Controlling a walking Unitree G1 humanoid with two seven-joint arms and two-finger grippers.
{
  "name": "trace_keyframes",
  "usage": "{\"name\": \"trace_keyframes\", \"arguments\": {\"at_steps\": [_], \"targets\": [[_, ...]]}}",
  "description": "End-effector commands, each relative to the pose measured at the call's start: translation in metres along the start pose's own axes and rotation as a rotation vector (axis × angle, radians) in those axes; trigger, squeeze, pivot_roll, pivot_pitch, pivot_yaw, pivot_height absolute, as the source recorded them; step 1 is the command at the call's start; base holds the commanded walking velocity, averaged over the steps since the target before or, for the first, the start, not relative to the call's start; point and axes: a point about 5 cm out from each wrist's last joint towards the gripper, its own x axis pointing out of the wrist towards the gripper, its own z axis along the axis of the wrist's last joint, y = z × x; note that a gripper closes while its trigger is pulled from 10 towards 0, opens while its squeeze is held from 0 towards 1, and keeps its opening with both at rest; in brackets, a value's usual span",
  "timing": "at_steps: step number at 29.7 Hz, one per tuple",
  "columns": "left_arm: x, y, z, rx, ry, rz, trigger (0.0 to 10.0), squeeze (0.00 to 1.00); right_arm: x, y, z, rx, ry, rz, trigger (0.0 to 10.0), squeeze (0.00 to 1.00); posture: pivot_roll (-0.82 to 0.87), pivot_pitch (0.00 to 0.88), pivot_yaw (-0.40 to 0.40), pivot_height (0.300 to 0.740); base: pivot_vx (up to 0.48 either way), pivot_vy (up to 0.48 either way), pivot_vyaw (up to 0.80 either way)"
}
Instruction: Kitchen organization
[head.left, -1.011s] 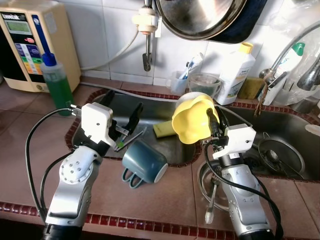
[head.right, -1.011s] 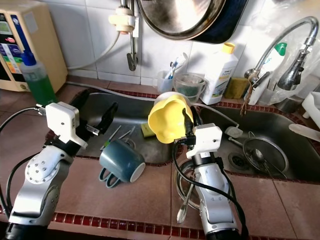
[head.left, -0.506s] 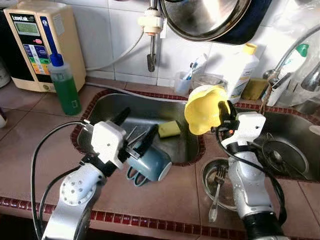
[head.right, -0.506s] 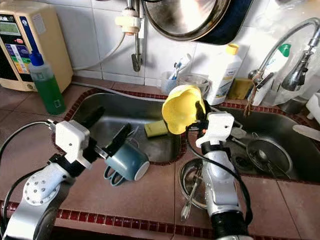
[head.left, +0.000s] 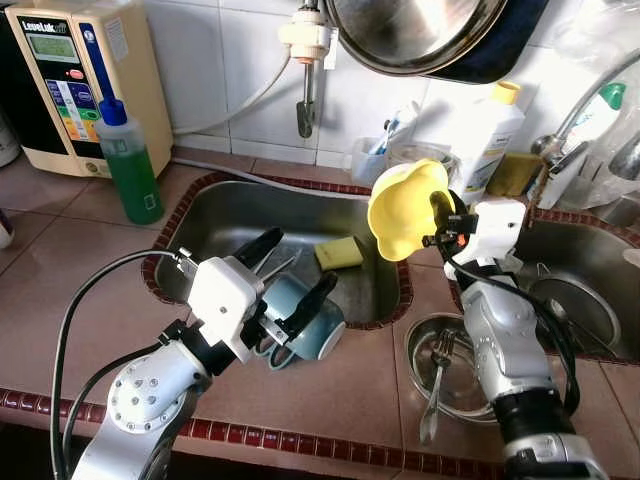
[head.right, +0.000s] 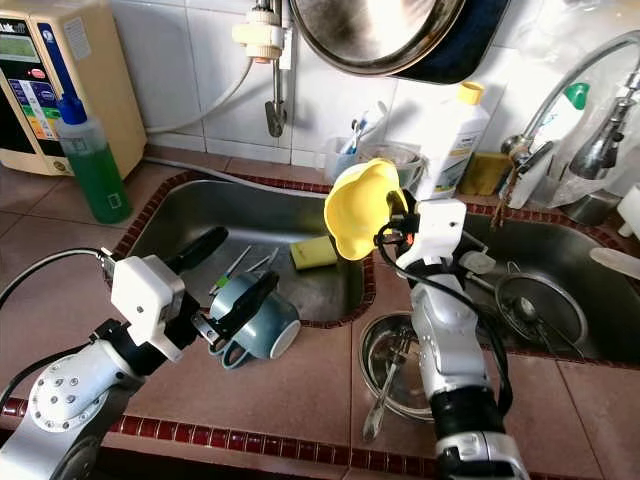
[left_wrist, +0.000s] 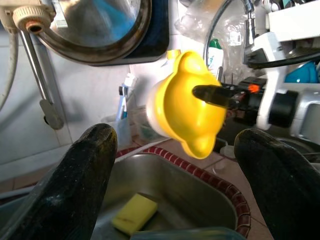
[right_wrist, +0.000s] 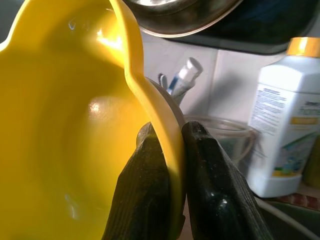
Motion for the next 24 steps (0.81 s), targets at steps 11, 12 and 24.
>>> {"name": "trace_keyframes", "arguments": {"at_steps": [11, 12, 24], "targets": [[-0.004, -0.022, 0.008, -0.065, 0.013, -0.059, 10.0, 0.00, 0.017, 0.011, 0.007, 0.060, 0.047, 0.141, 10.0, 0.00, -0.05, 0.136, -0.084, 0.740, 0.000, 0.000, 0.00], [-0.004, -0.024, 0.009, -0.069, 0.012, -0.061, 10.0, 0.00, 0.018, 0.015, 0.007, 0.068, 0.049, 0.157, 10.0, 0.00, -0.05, 0.139, -0.083, 0.740, 0.000, 0.000, 0.00], [0.001, -0.022, 0.017, -0.088, 0.005, -0.078, 10.0, 0.00, 0.017, 0.041, 0.005, 0.095, 0.083, 0.315, 10.0, 0.00, -0.06, 0.180, -0.076, 0.740, 0.000, 0.000, 0.00]]}}
